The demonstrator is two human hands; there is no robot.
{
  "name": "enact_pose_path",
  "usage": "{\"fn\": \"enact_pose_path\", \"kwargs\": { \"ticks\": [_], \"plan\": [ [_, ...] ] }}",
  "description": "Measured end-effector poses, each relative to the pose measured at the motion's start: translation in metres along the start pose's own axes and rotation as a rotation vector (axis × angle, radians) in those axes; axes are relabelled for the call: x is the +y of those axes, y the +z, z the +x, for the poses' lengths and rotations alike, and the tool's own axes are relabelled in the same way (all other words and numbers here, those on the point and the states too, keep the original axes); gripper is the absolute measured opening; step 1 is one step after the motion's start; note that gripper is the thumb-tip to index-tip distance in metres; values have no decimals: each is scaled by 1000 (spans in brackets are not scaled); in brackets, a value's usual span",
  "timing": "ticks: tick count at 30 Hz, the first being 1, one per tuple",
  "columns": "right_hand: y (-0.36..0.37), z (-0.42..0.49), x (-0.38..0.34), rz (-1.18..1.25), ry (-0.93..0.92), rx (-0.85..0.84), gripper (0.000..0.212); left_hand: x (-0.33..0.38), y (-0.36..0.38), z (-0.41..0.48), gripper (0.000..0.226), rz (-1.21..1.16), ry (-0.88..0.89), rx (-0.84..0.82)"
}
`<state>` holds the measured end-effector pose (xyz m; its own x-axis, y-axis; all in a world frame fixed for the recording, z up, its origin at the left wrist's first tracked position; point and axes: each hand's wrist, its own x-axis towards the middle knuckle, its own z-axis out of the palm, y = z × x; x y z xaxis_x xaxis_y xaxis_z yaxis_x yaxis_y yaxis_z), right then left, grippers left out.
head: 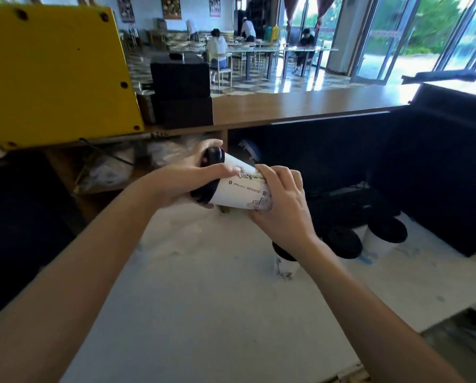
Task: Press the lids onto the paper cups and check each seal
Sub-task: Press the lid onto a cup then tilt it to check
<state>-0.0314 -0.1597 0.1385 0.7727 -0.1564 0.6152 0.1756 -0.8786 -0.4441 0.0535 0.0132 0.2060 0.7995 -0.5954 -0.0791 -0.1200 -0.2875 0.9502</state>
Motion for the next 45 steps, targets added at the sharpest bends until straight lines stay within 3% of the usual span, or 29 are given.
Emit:
{"fn": "enact_pose_path", "kwargs": {
  "ticks": [2,4,7,9,11,13,16,20,24,28,33,37,40,45],
  "plan": [
    [-6,5,0,3,-18,-79,74,-9,1,-3,66,-89,78,47],
    [-13,10,0,165,46,-173,74,-18,3,-9,51,-127,147,107],
    [-27,21,1,520,386,-245,52,-29,4,-17,45,-112,264,186],
    [-34,30,3,732,642,-363,59,-31,3,-22,46,-75,345,205],
    [-41,36,1,879,759,-508,70,-29,2,-27,50,-16,417,202],
    [-44,38,-3,914,739,-599,68,-26,2,-30,59,91,501,186],
    [-44,36,-8,984,640,-559,42,-23,-3,-30,72,146,584,104],
    [-41,29,-9,1138,571,-360,28,-24,-14,-21,90,-49,435,-4],
    [-45,27,-6,1114,488,-224,37,-25,-13,-11,69,-395,216,-129],
    [-47,27,-3,1064,353,-212,40,-18,-13,-5,77,-534,95,-217],
    [-45,26,5,975,217,-255,47,-11,-4,0,44,-501,47,-41],
    [-45,28,9,973,433,-313,34,-12,7,-5,43,-292,244,107],
    [-50,37,11,1056,683,-414,57,-11,11,-12,53,-66,439,172],
    [-57,42,16,1154,700,-683,69,-8,10,-17,68,152,669,193]
  ]
}}
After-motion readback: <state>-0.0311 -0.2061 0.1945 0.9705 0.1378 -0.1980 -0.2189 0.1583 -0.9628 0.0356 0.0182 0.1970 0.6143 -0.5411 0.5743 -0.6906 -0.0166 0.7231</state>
